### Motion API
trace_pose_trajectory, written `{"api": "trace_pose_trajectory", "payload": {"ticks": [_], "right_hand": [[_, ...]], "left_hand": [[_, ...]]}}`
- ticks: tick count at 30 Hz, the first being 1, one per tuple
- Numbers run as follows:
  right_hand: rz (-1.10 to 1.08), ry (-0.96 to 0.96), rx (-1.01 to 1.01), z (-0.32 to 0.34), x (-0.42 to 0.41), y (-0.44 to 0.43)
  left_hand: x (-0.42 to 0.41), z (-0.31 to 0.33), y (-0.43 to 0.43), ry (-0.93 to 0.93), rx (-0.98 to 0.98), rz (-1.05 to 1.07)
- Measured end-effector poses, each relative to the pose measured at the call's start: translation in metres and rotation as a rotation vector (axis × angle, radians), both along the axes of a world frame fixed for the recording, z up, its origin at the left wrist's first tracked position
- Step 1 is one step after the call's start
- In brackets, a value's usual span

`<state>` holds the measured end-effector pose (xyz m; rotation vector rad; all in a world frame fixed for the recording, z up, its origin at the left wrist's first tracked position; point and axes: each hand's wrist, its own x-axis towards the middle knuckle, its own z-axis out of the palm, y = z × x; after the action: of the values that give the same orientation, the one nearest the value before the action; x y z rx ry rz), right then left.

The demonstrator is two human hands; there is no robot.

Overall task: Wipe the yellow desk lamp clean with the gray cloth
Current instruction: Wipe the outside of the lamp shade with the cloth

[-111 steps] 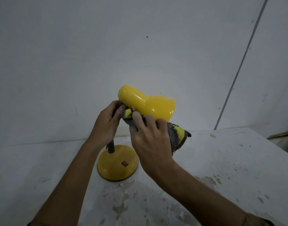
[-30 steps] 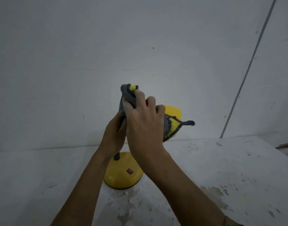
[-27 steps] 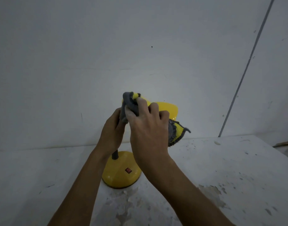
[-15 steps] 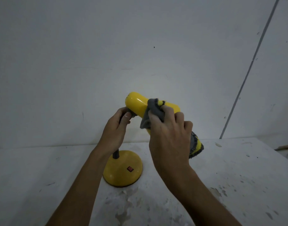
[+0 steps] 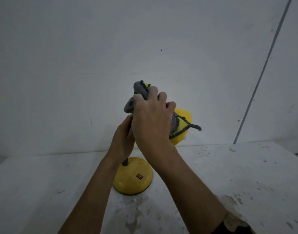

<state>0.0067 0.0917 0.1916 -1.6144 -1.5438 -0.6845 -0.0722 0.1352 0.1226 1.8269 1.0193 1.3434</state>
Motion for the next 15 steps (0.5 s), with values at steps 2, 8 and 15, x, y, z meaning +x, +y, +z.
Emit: {"api": "trace_pose_trajectory", "payload": {"ticks": [2, 8, 15], "right_hand": [[-0.019, 0.025, 0.007, -0.001, 0.003, -0.001], [0.042, 0.029, -0.026, 0.004, 0.020, -0.007], [0.039, -0.287, -0.141, 0.005, -0.004, -0.007]], "left_hand": [[-0.004, 0.000, 0.000, -0.058, 0.031, -0.033], [-0.013, 0.004, -0.004, 0.100, 0.049, 0.055], [-0.014, 0.002, -0.002, 0.022, -0.092, 0.095]]}}
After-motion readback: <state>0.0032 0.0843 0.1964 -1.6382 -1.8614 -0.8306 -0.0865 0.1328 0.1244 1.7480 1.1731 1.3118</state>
